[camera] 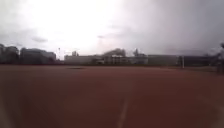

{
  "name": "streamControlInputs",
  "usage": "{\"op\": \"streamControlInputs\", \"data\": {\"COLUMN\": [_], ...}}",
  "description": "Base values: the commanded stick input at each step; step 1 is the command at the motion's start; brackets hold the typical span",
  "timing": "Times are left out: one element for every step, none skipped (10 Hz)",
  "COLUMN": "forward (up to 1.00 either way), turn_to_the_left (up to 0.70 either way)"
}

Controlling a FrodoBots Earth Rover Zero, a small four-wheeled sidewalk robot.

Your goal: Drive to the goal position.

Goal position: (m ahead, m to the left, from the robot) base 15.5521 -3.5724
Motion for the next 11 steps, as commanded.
{"op": "streamControlInputs", "data": {"forward": [0.5, 0.5, 0.5, 0.5, 0.5, 0.5, 0.5, 0.5, 0.5, 0.5, 0.5], "turn_to_the_left": [0.0, 0.0, 0.0, 0.0, 0.0, 0.0, 0.0, 0.0, 0.0, 0.0, 0.0]}}
